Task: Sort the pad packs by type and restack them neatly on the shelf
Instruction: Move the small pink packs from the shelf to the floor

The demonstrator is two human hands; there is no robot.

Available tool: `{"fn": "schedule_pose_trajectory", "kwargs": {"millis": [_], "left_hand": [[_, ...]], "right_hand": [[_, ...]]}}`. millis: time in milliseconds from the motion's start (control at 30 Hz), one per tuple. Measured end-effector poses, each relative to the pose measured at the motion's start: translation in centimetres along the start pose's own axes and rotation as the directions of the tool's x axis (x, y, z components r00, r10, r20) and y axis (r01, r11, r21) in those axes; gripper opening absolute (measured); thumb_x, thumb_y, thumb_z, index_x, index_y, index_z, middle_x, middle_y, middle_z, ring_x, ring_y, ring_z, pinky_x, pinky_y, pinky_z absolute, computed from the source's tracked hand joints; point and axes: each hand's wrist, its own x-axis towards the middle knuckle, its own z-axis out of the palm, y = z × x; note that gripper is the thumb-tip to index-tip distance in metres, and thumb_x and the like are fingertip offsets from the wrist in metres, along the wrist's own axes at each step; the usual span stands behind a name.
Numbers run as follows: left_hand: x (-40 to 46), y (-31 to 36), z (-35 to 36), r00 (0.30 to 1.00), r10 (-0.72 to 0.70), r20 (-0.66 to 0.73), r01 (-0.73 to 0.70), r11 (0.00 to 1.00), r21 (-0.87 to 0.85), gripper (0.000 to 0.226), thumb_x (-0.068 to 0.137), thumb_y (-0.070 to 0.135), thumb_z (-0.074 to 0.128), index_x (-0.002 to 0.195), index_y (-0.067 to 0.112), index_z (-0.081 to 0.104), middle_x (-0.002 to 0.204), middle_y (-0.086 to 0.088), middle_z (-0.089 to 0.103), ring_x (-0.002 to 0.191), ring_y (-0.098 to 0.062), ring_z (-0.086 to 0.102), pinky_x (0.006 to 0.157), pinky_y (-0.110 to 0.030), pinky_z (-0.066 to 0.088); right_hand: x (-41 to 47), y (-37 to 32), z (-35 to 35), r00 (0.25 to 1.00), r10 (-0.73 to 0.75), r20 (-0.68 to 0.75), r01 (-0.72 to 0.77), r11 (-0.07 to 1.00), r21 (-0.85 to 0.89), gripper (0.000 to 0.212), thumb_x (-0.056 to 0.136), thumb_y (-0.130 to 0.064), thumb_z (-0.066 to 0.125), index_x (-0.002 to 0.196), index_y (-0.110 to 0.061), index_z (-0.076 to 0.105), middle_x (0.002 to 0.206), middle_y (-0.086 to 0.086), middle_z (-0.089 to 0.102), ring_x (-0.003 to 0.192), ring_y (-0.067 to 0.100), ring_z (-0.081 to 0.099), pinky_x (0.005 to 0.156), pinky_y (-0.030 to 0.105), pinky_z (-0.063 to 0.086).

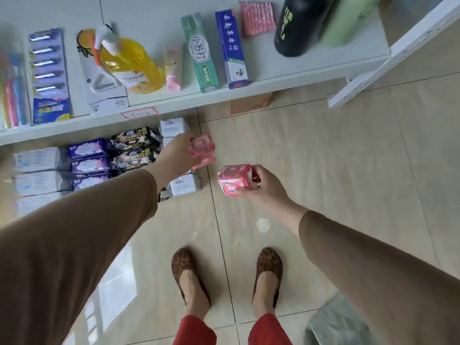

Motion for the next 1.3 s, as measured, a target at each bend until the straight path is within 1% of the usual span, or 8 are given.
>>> {"fn": "schedule_pose_trajectory", "kwargs": {"millis": [167, 400, 500, 567, 733, 900, 1167, 1300], "left_hand": [[9.4, -3.6, 4.8, 0.996, 0.054, -0.066, -0.043, 0.987, 0.155, 0.057, 0.079, 0.035, 0.077, 0.122, 0.010, 0.049, 0.114, -0.011, 0.058, 0.101, -0.032, 0.059, 0.084, -0.044, 0.051], [19.5, -8.1, 7.7, 0.955, 0.232, -0.188, -0.101, 0.843, 0.528, 0.055, 0.076, 0.049, 0.076, 0.118, 0.017, 0.062, 0.115, -0.014, 0.055, 0.111, -0.035, 0.047, 0.088, -0.043, 0.041], [22.1, -9.4, 8.3, 0.938, 0.266, -0.222, -0.090, 0.805, 0.586, 0.052, 0.077, 0.050, 0.073, 0.119, 0.022, 0.063, 0.114, -0.011, 0.060, 0.112, -0.035, 0.047, 0.090, -0.043, 0.037], [23.0, -10.1, 8.7, 0.935, 0.276, -0.222, -0.085, 0.782, 0.618, 0.050, 0.079, 0.049, 0.072, 0.120, 0.023, 0.063, 0.115, -0.010, 0.060, 0.113, -0.035, 0.047, 0.092, -0.043, 0.035], [23.1, -11.0, 9.2, 0.932, 0.288, -0.222, -0.086, 0.768, 0.635, 0.059, 0.078, 0.055, 0.070, 0.127, 0.026, 0.057, 0.120, -0.009, 0.060, 0.117, -0.034, 0.046, 0.099, -0.045, 0.030], [20.9, -11.2, 7.8, 0.925, 0.319, -0.207, -0.141, 0.793, 0.593, 0.066, 0.079, 0.039, 0.071, 0.139, 0.029, 0.046, 0.134, -0.005, 0.052, 0.125, -0.033, 0.041, 0.104, -0.046, 0.030], [17.3, -12.6, 7.3, 0.907, 0.323, -0.270, -0.130, 0.825, 0.550, 0.053, 0.087, 0.027, 0.063, 0.138, 0.030, 0.047, 0.136, -0.003, 0.049, 0.126, -0.030, 0.041, 0.106, -0.043, 0.030], [16.3, -12.7, 7.5, 0.898, 0.324, -0.297, -0.129, 0.840, 0.526, 0.052, 0.086, 0.027, 0.062, 0.136, 0.027, 0.047, 0.136, -0.003, 0.049, 0.126, -0.030, 0.041, 0.106, -0.042, 0.031]], "right_hand": [[9.1, 5.7, 4.7, 0.997, -0.057, -0.051, 0.050, 0.990, -0.134, 0.053, 0.069, -0.020, 0.085, 0.115, -0.015, 0.059, 0.109, 0.005, 0.066, 0.098, 0.024, 0.064, 0.084, 0.040, 0.053], [18.0, 10.1, 9.2, 0.991, -0.115, -0.072, 0.096, 0.970, -0.224, 0.053, 0.072, -0.019, 0.081, 0.119, -0.014, 0.057, 0.116, 0.005, 0.055, 0.099, 0.020, 0.060, 0.080, 0.029, 0.048], [20.5, 10.8, 10.2, 0.986, -0.144, -0.084, 0.120, 0.962, -0.246, 0.055, 0.073, -0.019, 0.080, 0.122, -0.014, 0.056, 0.116, 0.004, 0.055, 0.100, 0.018, 0.058, 0.072, 0.023, 0.039], [21.7, 10.9, 10.8, 0.982, -0.164, -0.098, 0.135, 0.960, -0.246, 0.054, 0.073, -0.018, 0.079, 0.122, -0.014, 0.056, 0.116, 0.003, 0.057, 0.101, 0.019, 0.058, 0.076, 0.027, 0.043], [23.7, 10.2, 12.1, 0.977, -0.181, -0.110, 0.149, 0.956, -0.251, 0.057, 0.074, -0.016, 0.075, 0.128, -0.015, 0.056, 0.120, 0.003, 0.060, 0.109, 0.026, 0.054, 0.088, 0.035, 0.047], [25.4, 9.0, 13.1, 0.979, -0.168, -0.119, 0.137, 0.964, -0.229, 0.061, 0.073, -0.007, 0.073, 0.131, -0.016, 0.055, 0.122, 0.004, 0.058, 0.106, 0.021, 0.061, 0.077, 0.023, 0.043], [27.4, 8.1, 14.1, 0.968, -0.187, -0.165, 0.140, 0.955, -0.260, 0.055, 0.080, -0.002, 0.064, 0.133, -0.015, 0.055, 0.122, 0.008, 0.060, 0.107, 0.023, 0.062, 0.082, 0.023, 0.046], [27.5, 8.4, 14.3, 0.971, -0.203, -0.128, 0.169, 0.958, -0.234, 0.052, 0.079, -0.001, 0.067, 0.128, -0.013, 0.057, 0.119, 0.006, 0.063, 0.104, 0.019, 0.063, 0.071, 0.010, 0.038]]}}
